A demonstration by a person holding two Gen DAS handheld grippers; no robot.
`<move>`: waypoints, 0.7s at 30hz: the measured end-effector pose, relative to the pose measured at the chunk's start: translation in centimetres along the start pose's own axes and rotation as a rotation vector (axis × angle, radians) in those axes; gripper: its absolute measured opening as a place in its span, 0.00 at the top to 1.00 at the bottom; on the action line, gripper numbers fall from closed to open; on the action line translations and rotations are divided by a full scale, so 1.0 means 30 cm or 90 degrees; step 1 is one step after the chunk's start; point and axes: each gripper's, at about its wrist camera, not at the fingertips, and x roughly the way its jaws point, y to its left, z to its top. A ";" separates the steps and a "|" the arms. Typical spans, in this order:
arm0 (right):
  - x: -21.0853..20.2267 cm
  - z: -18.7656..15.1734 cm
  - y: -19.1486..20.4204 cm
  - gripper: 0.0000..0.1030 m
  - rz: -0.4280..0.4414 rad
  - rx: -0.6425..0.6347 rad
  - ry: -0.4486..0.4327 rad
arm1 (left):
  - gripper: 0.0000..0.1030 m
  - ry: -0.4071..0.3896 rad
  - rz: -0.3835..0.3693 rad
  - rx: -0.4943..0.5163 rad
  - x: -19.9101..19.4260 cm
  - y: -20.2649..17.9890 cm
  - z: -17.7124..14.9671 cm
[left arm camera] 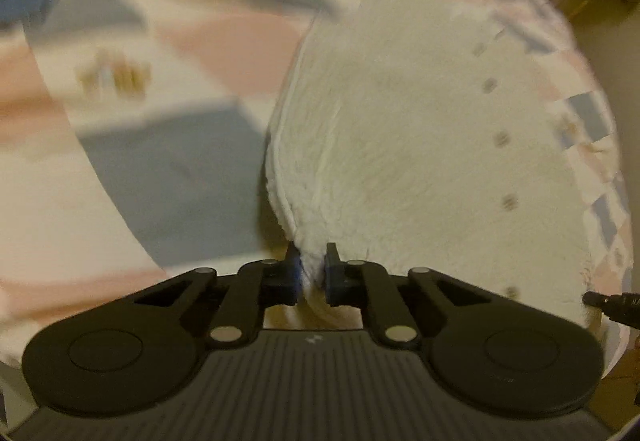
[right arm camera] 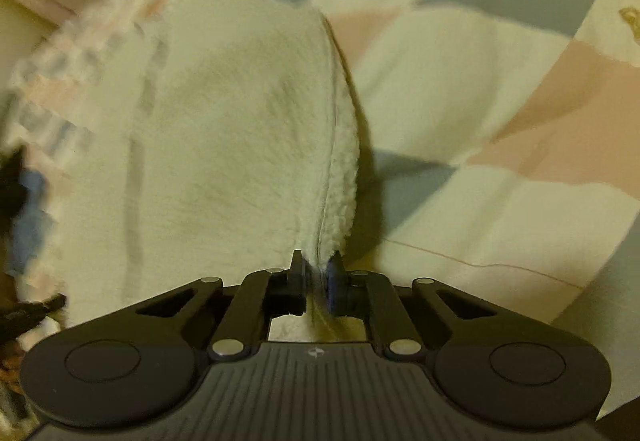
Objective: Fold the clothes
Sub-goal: 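Lift the fleece vest off the pile with both tools and carry it over the quilt, then lower the vest flat onto the quilt and open both tools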
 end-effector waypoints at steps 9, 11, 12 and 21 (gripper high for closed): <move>0.027 -0.094 -0.099 0.89 -0.033 0.069 0.035 | 0.86 0.072 0.157 0.091 0.154 -0.027 -0.128; 0.028 -0.098 -0.060 0.79 -0.086 0.030 0.032 | 0.83 0.060 0.177 0.116 0.130 -0.047 -0.144; 0.011 -0.095 -0.027 0.65 -0.121 -0.005 0.024 | 0.83 0.050 0.185 0.123 0.105 -0.053 -0.147; -0.008 -0.146 0.218 0.63 -0.153 -0.298 -0.056 | 0.84 -0.026 0.142 0.146 0.021 -0.154 -0.151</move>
